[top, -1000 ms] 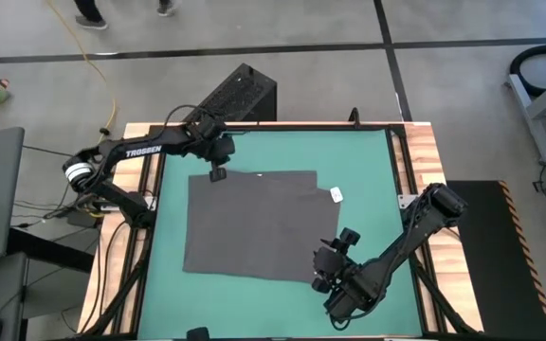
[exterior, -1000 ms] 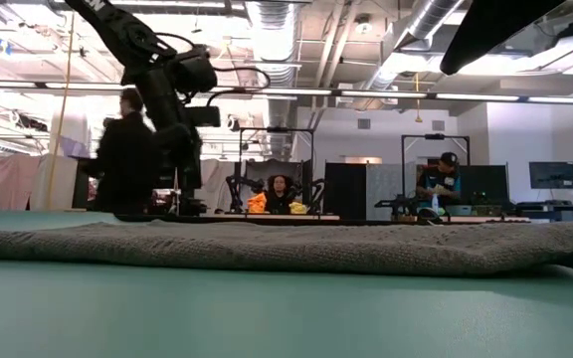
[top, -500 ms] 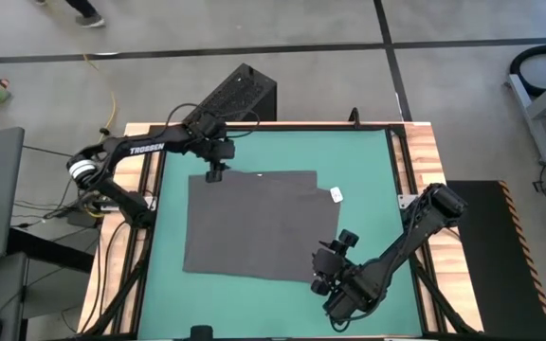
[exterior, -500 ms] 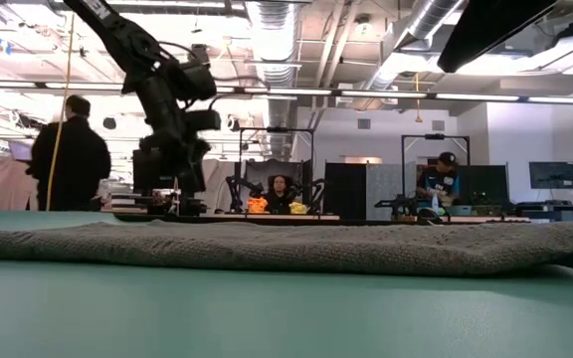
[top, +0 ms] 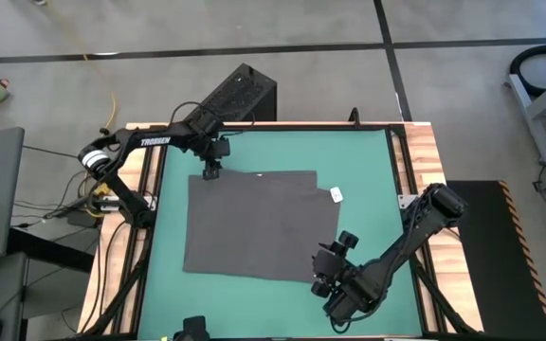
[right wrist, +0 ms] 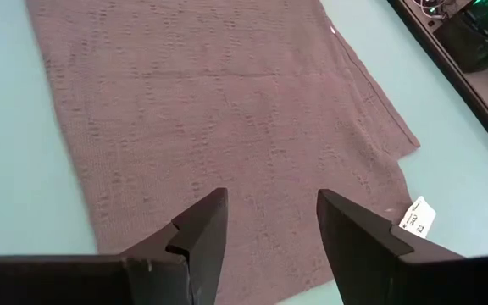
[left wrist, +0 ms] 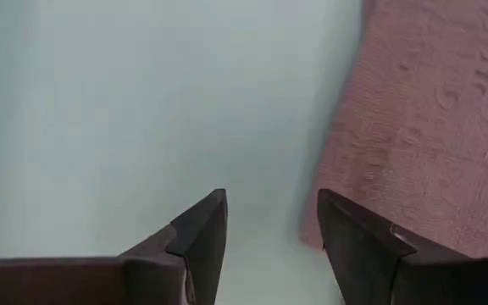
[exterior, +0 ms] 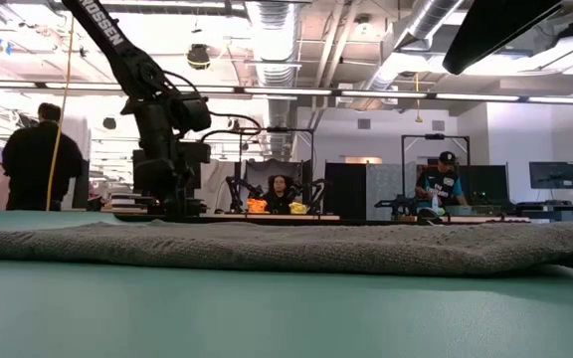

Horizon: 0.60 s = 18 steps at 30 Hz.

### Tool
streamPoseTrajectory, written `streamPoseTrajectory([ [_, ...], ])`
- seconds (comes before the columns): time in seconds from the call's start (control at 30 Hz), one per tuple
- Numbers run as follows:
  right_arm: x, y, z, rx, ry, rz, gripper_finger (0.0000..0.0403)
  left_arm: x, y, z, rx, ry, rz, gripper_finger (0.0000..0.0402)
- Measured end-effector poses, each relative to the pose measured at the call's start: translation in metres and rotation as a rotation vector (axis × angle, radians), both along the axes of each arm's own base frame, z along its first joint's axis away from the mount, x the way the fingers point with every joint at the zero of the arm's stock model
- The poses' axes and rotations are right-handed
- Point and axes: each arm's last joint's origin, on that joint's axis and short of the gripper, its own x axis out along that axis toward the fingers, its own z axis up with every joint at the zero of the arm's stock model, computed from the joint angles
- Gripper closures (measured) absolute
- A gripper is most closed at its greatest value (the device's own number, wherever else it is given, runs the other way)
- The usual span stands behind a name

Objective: Roll towel
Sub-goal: Roll the gray towel

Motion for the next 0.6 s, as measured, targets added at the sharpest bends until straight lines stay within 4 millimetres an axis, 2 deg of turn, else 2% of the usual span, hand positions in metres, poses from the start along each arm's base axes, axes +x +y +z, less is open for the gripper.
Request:
streamPoseTrajectory([
  [0.13,0.000,0.000,0.000,0.000,0.000,0.000,0.0196,-0.001,-0.005,-0.015,-0.006,0.004,-0.023,0.0227],
  [0.4,-0.001,0.000,0.000,-0.005,0.009,0.002,0.0196,0.002,-0.010,-0.019,-0.016,0.031,-0.038,0.0231],
  [0.5,-0.001,0.000,0.000,-0.004,0.011,0.002,0.0196,0.004,-0.016,-0.020,-0.029,0.054,-0.067,0.0248],
  [0.6,-0.001,-0.001,0.000,-0.009,0.018,0.005,0.0196,0.009,-0.024,-0.021,-0.023,0.078,-0.114,0.0282],
])
